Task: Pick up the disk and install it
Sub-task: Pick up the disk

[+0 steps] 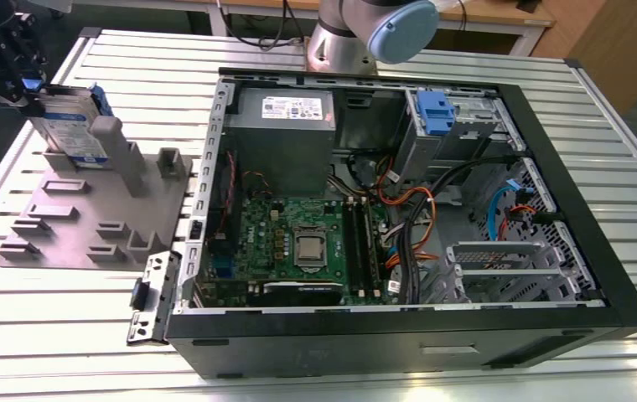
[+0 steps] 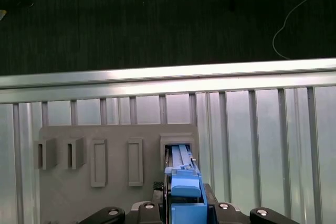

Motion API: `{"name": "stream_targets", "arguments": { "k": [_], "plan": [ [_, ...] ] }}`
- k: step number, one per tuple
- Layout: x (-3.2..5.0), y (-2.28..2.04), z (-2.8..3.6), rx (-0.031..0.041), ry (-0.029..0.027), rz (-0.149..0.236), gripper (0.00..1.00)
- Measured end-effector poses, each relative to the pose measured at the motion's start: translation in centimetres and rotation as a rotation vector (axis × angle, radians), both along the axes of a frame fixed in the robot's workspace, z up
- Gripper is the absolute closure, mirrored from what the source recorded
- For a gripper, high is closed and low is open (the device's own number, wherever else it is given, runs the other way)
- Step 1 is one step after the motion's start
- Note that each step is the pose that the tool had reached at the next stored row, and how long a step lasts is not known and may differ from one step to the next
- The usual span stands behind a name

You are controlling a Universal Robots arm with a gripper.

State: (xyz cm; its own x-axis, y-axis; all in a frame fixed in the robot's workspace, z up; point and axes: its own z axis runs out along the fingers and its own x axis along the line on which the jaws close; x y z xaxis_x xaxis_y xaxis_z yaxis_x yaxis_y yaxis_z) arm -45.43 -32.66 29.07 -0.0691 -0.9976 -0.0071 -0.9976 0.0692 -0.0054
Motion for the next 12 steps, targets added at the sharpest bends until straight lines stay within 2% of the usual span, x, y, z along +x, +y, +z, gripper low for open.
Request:
{"name": "stream_targets", "arguments": {
  "k": [12],
  "plan": [
    [0.0, 0.0, 0.01, -0.0006, 0.0002, 0.0, 0.62]
  ]
}}
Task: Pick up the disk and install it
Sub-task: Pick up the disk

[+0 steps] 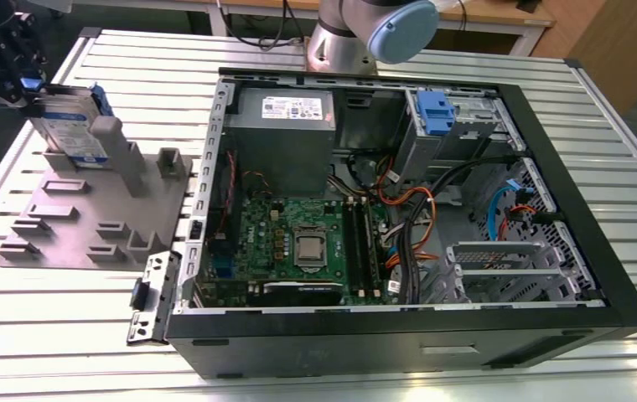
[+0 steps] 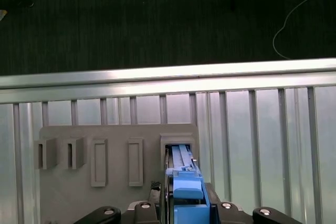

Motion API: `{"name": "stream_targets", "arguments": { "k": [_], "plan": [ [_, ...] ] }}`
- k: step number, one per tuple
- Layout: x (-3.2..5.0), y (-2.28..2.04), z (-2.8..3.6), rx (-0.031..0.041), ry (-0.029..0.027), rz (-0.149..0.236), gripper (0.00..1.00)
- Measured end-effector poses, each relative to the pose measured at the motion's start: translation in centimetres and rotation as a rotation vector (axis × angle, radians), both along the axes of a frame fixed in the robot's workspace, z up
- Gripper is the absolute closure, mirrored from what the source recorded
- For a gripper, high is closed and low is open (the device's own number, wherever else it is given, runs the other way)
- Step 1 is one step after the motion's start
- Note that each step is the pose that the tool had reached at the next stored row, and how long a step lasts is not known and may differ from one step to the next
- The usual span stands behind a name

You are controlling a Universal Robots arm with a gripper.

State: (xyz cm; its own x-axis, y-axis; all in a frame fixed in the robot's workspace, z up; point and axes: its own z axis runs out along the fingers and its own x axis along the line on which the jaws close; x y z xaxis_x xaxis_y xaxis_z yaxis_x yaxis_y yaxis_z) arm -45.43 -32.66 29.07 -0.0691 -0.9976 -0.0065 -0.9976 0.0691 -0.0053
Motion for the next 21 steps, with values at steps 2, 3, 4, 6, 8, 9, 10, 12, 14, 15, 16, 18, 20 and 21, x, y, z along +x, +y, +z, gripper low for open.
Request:
{"name": "stream_targets", "arguments": {
  "k": [2, 3, 4, 6, 8, 9, 10, 12, 14, 15, 16, 18, 20, 21],
  "plan": [
    [0.0, -0.01, 0.0, -0.0009, 0.0001, 0.0, 0.55],
    [0.0, -0.02, 0.0, -0.001, 0.0, 0.0, 0.55],
    [0.0, -0.03, 0.0, -0.001, 0.0001, 0.0, 0.55],
    [0.0, -0.03, -0.02, -0.001, 0.0, 0.0, 0.55],
    [0.0, -0.04, -0.02, -0.0011, 0.0001, 0.0, 0.55],
    [0.0, -0.03, -0.02, -0.001, 0.0002, 0.0, 0.57],
    [0.0, -0.03, -0.02, -0.001, 0.0001, 0.0, 0.57],
    [0.0, -0.03, -0.02, -0.001, 0.0001, 0.0, 0.64],
    [0.0, -0.03, -0.02, -0.001, 0.0, 0.0, 0.64],
    [0.0, -0.03, -0.02, -0.001, 0.0001, 0.0, 0.64],
    [0.0, -0.03, -0.02, -0.0011, 0.0001, 0.0, 0.64],
    [0.0, -0.04, -0.03, -0.001, 0.0, 0.0, 0.64],
    [0.0, -0.03, -0.03, -0.0011, 0.0001, 0.0, 0.64],
    [0.0, -0.04, -0.03, -0.001, 0.0001, 0.0, 0.64]
  ]
}}
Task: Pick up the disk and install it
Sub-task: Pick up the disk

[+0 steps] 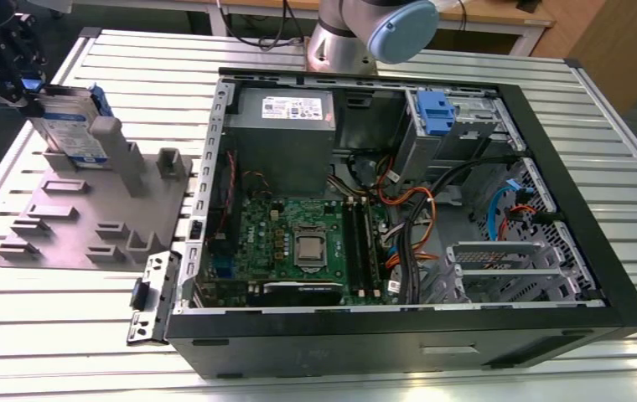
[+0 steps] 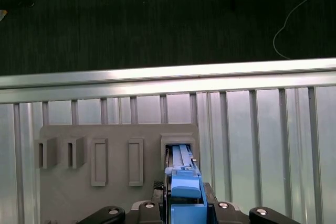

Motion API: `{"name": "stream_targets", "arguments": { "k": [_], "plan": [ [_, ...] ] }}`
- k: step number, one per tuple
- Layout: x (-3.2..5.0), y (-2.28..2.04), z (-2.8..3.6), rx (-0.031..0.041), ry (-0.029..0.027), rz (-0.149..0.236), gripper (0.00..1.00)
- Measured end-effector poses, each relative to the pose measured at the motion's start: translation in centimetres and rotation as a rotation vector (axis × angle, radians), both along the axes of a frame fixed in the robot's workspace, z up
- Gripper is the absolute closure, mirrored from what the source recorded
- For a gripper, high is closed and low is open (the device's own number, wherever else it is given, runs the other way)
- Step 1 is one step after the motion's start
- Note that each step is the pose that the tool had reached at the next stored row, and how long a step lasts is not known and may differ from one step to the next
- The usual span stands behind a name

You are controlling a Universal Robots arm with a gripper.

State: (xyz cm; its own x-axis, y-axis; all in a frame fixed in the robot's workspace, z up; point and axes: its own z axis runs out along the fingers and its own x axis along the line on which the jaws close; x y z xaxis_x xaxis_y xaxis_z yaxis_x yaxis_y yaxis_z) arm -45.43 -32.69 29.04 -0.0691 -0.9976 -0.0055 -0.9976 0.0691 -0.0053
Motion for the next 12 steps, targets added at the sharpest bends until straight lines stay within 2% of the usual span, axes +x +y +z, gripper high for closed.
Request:
{"name": "stream_targets", "arguments": {
  "k": [3, 7, 12],
  "plan": [
    [0.0, 0.0, 0.0, 0.0, 0.0, 0.0, 0.64],
    [0.0, 0.0, 0.0, 0.0, -0.0001, 0.023, 0.64],
    [0.0, 0.0, 0.0, 0.0, -0.0001, 0.024, 0.64]
  ]
}}
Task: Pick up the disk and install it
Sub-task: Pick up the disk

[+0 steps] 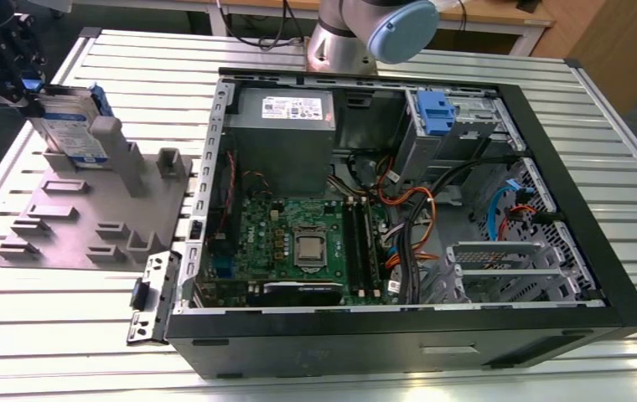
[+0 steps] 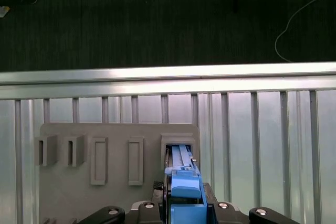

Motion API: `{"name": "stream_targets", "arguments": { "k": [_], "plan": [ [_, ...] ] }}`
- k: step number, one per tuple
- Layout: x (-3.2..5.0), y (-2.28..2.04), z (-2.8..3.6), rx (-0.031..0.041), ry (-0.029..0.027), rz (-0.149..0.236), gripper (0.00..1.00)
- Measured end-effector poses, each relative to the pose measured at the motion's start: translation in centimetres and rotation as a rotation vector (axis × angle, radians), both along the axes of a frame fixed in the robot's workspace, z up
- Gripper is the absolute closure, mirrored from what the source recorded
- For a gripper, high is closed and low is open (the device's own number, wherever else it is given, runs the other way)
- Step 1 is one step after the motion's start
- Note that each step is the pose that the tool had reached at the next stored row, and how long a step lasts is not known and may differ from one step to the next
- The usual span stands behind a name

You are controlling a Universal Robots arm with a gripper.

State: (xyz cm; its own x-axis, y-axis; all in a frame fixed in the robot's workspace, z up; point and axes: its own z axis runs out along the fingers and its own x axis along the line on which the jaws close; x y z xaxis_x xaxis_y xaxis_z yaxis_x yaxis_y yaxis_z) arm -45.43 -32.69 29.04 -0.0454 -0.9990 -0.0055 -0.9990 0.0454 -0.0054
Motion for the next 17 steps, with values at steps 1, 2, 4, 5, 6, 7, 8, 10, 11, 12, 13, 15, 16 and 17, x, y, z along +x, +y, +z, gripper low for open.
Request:
{"name": "stream_targets", "arguments": {
  "k": [1, 2, 4, 5, 6, 7, 8, 10, 11, 12, 13, 15, 16, 17],
  "plan": [
    [0.0, 0.0, 0.0, 0.0, 0.0, 0.0, 0.64],
    [0.0, 0.0, 0.0, 0.0, 0.0, -0.003, 0.64],
    [0.0, 0.0, -0.01, 0.0001, -0.0001, -0.011, 0.64],
    [0.0, 0.0, 0.0, 0.0, 0.0, -0.012, 0.64],
    [0.0, 0.0, 0.0, 0.0, 0.0, -0.012, 0.64],
    [0.0, 0.0, 0.0, 0.0, 0.0, -0.012, 0.64],
    [0.0, 0.01, 0.0, 0.0, 0.0, -0.012, 0.64],
    [0.0, 0.01, 0.0, 0.0, 0.0, -0.012, 0.64],
    [0.0, 0.01, 0.0, 0.0, 0.0, -0.012, 0.62],
    [0.0, 0.0, 0.0, 0.0, 0.0, -0.012, 0.62],
    [0.0, 0.01, 0.0, 0.0, 0.0, -0.012, 0.56],
    [0.0, 0.0, 0.0, 0.0, 0.0, -0.012, 0.56],
    [0.0, 0.01, 0.0, 0.0, 0.0, -0.012, 0.56],
    [0.0, 0.01, 0.0, 0.0, 0.0, -0.012, 0.56]
  ]
}}
